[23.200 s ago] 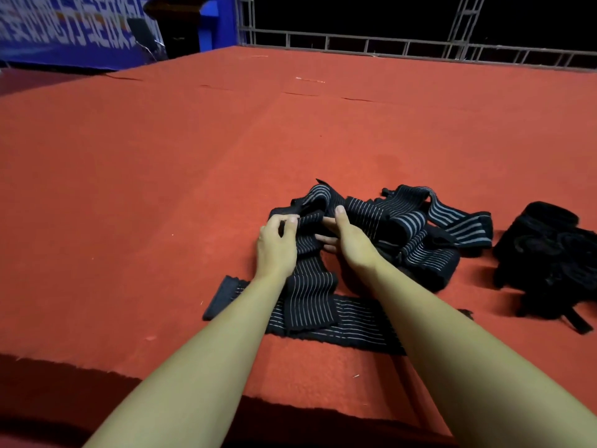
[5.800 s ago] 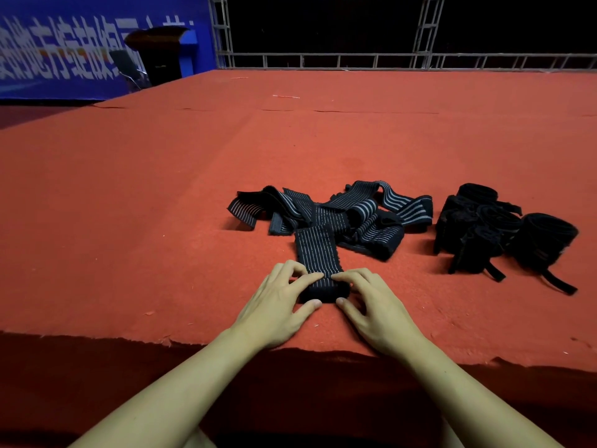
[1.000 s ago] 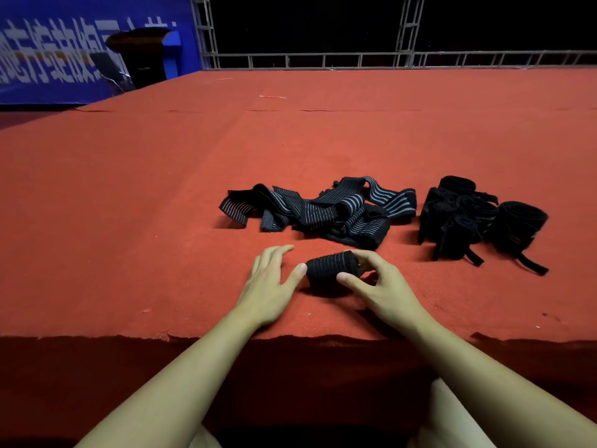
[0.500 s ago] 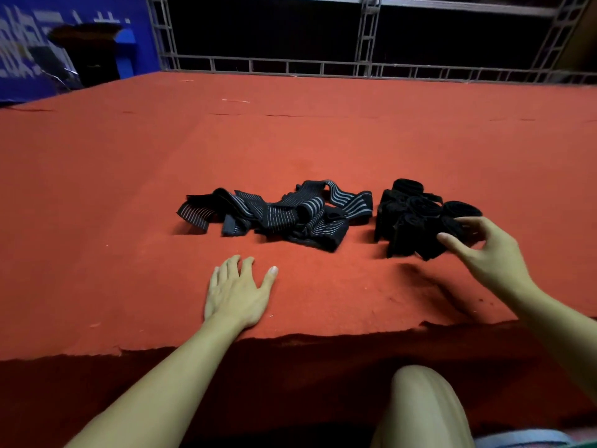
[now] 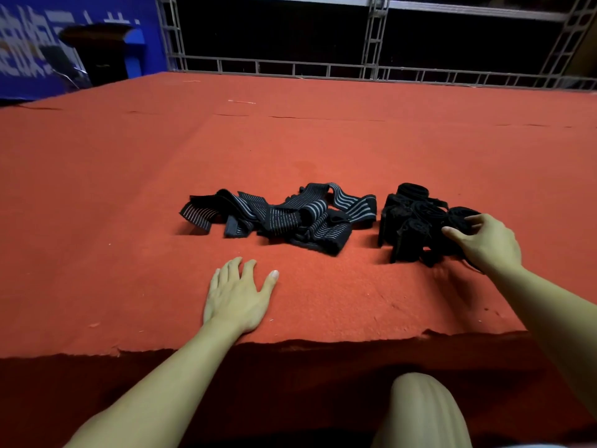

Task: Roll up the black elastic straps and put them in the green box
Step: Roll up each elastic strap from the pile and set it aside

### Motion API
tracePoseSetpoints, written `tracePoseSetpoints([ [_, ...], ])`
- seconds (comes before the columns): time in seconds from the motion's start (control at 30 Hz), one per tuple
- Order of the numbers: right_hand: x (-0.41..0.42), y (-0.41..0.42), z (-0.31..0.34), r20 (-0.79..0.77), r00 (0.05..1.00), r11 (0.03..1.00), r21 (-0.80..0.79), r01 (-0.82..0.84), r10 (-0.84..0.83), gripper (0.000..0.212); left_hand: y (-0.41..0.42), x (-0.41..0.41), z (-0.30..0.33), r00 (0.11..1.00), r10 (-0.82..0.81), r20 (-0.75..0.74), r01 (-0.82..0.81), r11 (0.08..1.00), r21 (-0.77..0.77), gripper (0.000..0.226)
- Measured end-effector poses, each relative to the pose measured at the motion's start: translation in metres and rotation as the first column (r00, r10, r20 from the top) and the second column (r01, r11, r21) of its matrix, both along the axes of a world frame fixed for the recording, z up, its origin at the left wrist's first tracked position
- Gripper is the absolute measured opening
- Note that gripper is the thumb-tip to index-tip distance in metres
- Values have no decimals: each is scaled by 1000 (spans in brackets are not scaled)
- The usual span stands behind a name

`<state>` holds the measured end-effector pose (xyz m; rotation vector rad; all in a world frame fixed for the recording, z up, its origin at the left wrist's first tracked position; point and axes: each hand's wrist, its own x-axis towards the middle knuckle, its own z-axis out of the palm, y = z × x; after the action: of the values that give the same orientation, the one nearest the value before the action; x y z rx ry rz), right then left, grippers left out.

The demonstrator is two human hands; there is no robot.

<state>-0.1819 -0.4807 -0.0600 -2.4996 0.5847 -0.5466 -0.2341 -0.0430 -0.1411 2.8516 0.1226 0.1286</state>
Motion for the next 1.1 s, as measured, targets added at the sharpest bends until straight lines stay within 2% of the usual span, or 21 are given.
tracePoseSetpoints([
  [0.17,2,1,-10,-88,996,1000,-7,-21,20,69,-1,1,0,1000,-6,5,6,1000,19,82],
  [0.3,3,3,-3,-29,999,1000,-8,-21,21,72,-1,2,0,1000,-5,14,5,1000,23,81],
  [0.43,11,12,8,38,999,991,-137,7,-2,83,-1,1,0,1000,-8,16,8,1000,25,81],
  [0.57,7,77,32,124,973,964,-210,-164,193,52,-2,0,2,1000,-10,8,10,1000,26,81],
  [0.63,7,113,36,127,942,927,-258,-271,310,46,-2,-1,2,1000,-10,7,10,1000,22,80],
  [0.7,7,142,31,72,915,882,-306,-358,396,44,-2,-1,2,1000,-10,2,10,1000,15,81],
  [0.77,11,164,21,-47,896,835,-344,-429,441,44,-3,-1,2,1000,-8,3,8,1000,8,81],
  [0.83,17,177,7,-186,858,807,-292,-514,479,41,-3,-2,3,1000,-6,4,6,1000,-2,80],
  [0.93,30,184,-16,-316,778,799,-89,-594,543,40,-4,-3,4,1000,-5,0,5,1000,-7,80],
  [1.0,38,188,-25,-286,771,809,28,-587,569,47,-4,-3,4,1000,-4,2,4,1000,-7,80],
  [1.1,49,192,-33,-214,830,857,136,-497,516,66,-4,-2,3,1000,-2,8,3,1000,-6,79],
])
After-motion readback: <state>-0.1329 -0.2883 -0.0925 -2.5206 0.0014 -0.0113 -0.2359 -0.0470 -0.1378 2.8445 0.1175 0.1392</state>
